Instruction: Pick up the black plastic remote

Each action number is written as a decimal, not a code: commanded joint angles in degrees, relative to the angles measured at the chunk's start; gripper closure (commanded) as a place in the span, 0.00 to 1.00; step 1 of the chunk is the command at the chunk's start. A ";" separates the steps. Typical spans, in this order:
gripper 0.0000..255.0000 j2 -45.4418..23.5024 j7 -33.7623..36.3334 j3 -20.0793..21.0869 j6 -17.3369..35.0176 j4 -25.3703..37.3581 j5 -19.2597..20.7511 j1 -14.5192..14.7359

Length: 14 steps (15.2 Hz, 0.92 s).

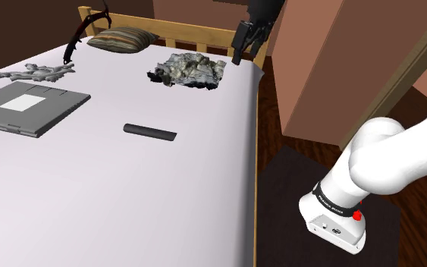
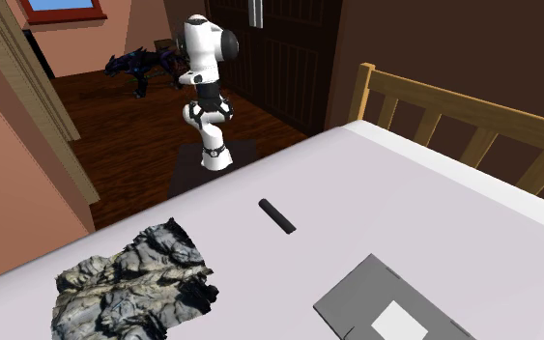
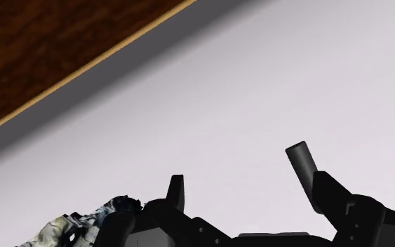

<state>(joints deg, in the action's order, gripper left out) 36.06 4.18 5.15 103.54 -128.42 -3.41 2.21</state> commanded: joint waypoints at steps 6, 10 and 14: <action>0.00 -13.61 -0.34 3.57 6.92 4.51 1.18 1.46; 0.00 -21.82 0.02 5.71 9.86 8.39 2.71 2.16; 0.00 -30.24 0.72 7.66 11.97 13.17 4.99 3.03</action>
<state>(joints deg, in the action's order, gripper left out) 8.52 4.81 12.38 115.45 -117.52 0.84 5.09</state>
